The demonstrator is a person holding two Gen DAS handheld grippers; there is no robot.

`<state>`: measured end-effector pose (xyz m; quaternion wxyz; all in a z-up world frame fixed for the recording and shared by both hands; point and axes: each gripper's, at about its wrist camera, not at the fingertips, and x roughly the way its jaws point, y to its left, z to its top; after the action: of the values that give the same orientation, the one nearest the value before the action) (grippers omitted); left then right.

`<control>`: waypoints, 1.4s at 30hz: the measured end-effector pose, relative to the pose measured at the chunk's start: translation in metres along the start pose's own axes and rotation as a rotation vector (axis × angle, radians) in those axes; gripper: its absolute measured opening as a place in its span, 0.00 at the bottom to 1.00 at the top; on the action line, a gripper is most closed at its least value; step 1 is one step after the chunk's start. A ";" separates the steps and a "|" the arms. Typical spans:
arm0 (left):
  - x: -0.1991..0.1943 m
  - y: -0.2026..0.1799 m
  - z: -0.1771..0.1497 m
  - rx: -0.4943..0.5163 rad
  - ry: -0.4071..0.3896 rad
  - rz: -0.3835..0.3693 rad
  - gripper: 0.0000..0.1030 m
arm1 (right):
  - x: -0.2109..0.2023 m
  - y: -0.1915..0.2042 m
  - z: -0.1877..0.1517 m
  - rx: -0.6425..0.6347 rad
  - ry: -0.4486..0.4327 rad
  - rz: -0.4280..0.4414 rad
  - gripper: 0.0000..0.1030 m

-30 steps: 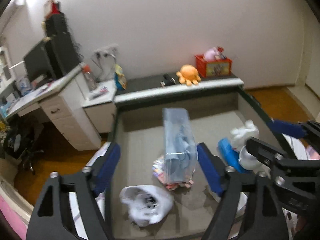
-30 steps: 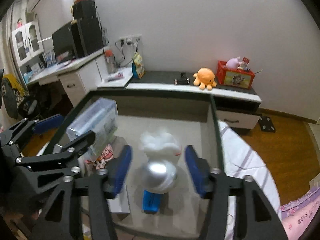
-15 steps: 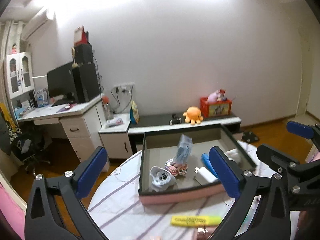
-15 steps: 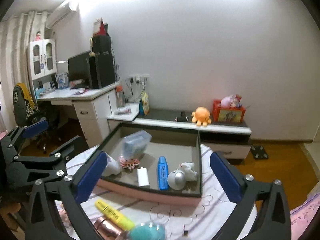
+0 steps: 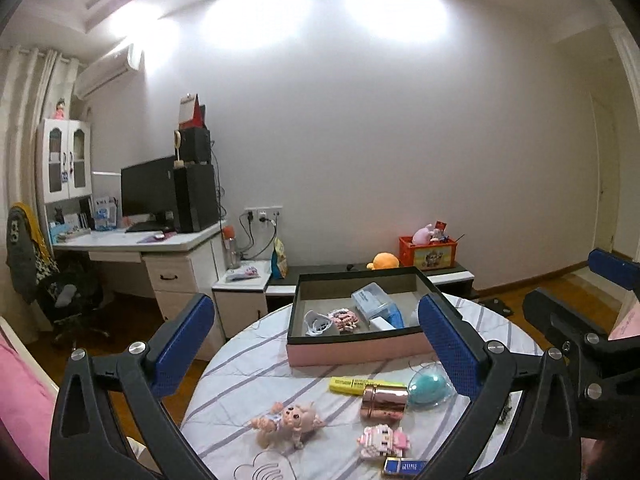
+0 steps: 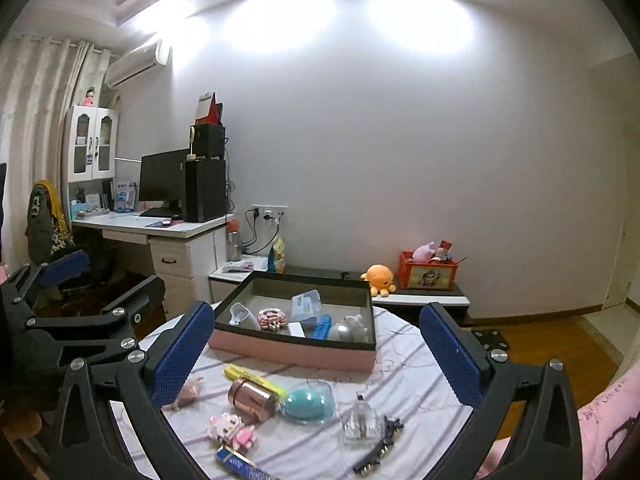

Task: Organize rigid objects
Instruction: 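Move both tools back over the remaining items on the bed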

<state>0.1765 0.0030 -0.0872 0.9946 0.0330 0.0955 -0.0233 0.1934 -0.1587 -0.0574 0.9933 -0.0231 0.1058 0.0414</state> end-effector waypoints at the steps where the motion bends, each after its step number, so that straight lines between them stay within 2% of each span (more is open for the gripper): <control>1: -0.005 -0.001 -0.001 0.003 -0.005 0.004 1.00 | -0.005 0.000 -0.001 0.000 -0.005 -0.006 1.00; 9: -0.023 -0.002 -0.006 -0.001 -0.008 0.011 1.00 | -0.029 0.003 -0.007 -0.005 -0.018 -0.013 1.00; 14: -0.019 -0.001 -0.019 0.010 0.041 -0.007 1.00 | -0.034 0.003 -0.017 -0.005 -0.001 -0.001 1.00; 18: -0.003 0.005 -0.043 0.013 0.128 -0.006 1.00 | -0.027 -0.003 -0.031 0.002 0.045 -0.008 1.00; 28: 0.056 0.021 -0.112 -0.032 0.393 -0.010 1.00 | 0.016 -0.037 -0.092 0.080 0.262 -0.047 1.00; 37: 0.112 0.040 -0.139 -0.046 0.515 0.053 1.00 | 0.060 -0.056 -0.123 0.114 0.396 -0.060 1.00; 42: 0.146 0.046 -0.146 -0.032 0.582 0.053 1.00 | 0.088 -0.068 -0.133 0.131 0.459 -0.089 1.00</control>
<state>0.2945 0.0537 -0.2558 0.9261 0.0251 0.3762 0.0149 0.2570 -0.2270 -0.2034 0.9434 0.0280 0.3302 -0.0156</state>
